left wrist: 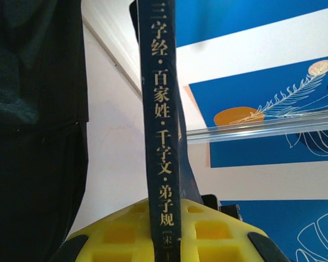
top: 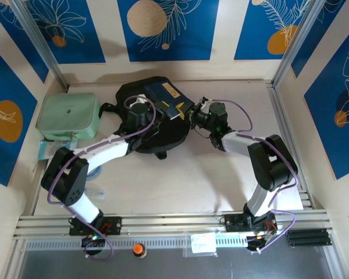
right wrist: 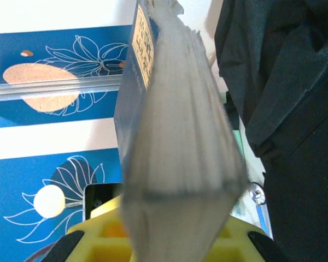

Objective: Pack books, pencil case, and school supplies into a backpack

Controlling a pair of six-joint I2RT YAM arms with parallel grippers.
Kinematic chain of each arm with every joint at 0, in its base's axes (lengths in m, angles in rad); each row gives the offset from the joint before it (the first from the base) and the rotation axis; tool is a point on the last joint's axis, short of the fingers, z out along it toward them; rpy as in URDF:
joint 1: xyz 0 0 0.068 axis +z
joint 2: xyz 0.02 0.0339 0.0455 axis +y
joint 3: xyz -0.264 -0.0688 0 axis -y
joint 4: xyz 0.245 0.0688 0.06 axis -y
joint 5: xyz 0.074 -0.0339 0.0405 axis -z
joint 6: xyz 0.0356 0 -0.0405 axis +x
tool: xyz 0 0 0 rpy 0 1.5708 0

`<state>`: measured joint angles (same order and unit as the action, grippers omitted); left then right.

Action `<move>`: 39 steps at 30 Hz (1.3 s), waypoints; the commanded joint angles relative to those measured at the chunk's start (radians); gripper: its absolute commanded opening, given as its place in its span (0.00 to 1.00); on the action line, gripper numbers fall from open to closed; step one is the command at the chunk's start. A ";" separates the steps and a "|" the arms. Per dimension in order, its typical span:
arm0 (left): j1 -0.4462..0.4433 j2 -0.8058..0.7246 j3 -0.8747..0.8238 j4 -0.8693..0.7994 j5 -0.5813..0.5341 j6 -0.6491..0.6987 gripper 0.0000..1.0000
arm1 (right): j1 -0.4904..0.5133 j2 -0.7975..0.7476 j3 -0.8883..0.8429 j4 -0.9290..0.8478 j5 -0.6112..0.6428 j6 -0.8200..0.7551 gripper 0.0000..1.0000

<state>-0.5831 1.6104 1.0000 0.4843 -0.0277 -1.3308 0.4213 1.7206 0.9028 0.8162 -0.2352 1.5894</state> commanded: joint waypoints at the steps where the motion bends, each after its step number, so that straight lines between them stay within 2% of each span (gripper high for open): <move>1: 0.021 -0.048 0.007 -0.074 0.003 0.058 0.29 | -0.014 -0.023 0.013 -0.002 -0.002 -0.052 0.06; 4: 0.029 -0.066 -0.025 -0.171 -0.010 0.145 0.47 | -0.032 -0.069 -0.010 -0.067 -0.008 -0.120 0.03; 6: 0.035 -0.074 -0.049 -0.248 -0.005 0.215 0.56 | -0.047 -0.108 -0.027 -0.136 -0.009 -0.174 0.02; 11: 0.043 -0.052 -0.072 -0.416 0.045 0.427 0.69 | -0.087 -0.231 -0.062 -0.355 0.013 -0.337 0.02; 13: 0.042 -0.025 -0.056 -0.473 0.073 0.492 0.70 | -0.099 -0.281 -0.068 -0.456 0.041 -0.401 0.02; 18: 0.034 0.035 -0.046 -0.479 0.137 0.562 0.70 | -0.134 -0.391 -0.076 -0.663 0.095 -0.499 0.02; 24: -0.036 0.126 0.004 -0.463 0.216 0.563 0.69 | -0.207 -0.482 -0.121 -0.739 0.105 -0.503 0.02; 29: -0.111 0.186 0.044 -0.416 0.260 0.539 0.68 | -0.247 -0.516 -0.139 -0.770 0.106 -0.508 0.02; 32: -0.130 0.203 0.081 -0.418 0.277 0.569 0.67 | -0.261 -0.524 -0.146 -0.777 0.099 -0.506 0.02; 34: -0.131 0.193 0.112 -0.473 0.273 0.646 0.67 | -0.267 -0.528 -0.151 -0.784 0.094 -0.504 0.02; 37: -0.130 0.141 0.146 -0.611 0.180 0.833 0.67 | -0.276 -0.542 -0.156 -0.798 0.090 -0.509 0.02; 39: -0.130 0.104 0.149 -0.653 0.167 0.960 0.68 | -0.281 -0.552 -0.166 -0.807 0.097 -0.517 0.02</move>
<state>-0.7147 1.7821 1.1202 -0.0452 0.1795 -0.5823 0.1490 1.2091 0.7513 0.0109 -0.1307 1.1015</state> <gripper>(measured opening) 0.674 0.114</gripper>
